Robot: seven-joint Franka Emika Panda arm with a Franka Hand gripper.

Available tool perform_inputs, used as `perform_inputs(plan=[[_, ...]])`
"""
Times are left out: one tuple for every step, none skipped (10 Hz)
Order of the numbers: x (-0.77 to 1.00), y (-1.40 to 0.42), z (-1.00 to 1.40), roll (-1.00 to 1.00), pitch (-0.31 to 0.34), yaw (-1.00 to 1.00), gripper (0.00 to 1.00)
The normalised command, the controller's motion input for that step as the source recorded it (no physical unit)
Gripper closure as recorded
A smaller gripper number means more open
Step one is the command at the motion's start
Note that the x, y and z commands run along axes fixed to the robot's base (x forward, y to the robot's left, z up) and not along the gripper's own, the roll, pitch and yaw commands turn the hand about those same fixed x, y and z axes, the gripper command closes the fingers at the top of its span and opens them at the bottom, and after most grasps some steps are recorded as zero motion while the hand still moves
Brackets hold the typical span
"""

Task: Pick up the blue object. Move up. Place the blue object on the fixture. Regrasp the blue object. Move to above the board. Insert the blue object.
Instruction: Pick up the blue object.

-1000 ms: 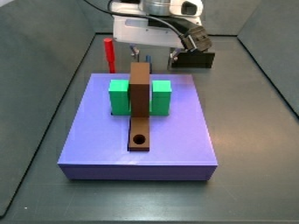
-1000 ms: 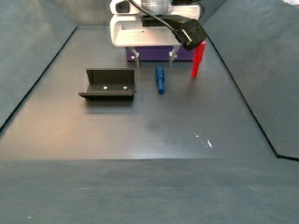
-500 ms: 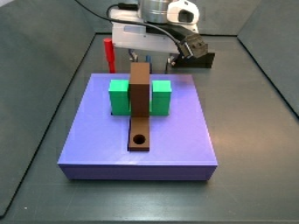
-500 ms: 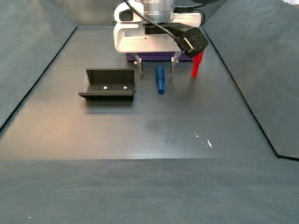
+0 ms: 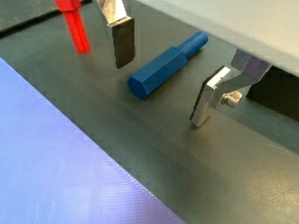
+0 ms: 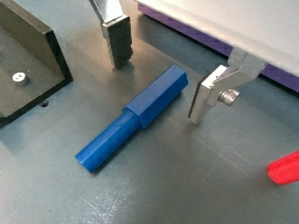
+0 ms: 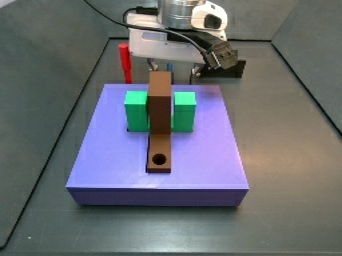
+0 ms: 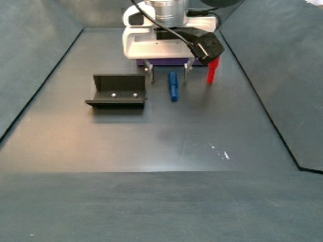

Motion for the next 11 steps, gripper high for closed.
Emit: perform_inputs(plan=[[0.00, 0.00, 0.00, 0.00, 0.000, 0.00, 1.00], [0.00, 0.00, 0.00, 0.00, 0.000, 0.00, 1.00], [0.00, 0.00, 0.00, 0.00, 0.000, 0.00, 1.00], [0.00, 0.00, 0.00, 0.00, 0.000, 0.00, 1.00], [0.00, 0.00, 0.00, 0.00, 0.000, 0.00, 1.00], [0.00, 0.00, 0.00, 0.00, 0.000, 0.00, 1.00], [0.00, 0.00, 0.00, 0.00, 0.000, 0.00, 1.00], [0.00, 0.00, 0.00, 0.00, 0.000, 0.00, 1.00], [0.00, 0.00, 0.00, 0.00, 0.000, 0.00, 1.00], [0.00, 0.00, 0.00, 0.00, 0.000, 0.00, 1.00], [0.00, 0.00, 0.00, 0.00, 0.000, 0.00, 1.00]])
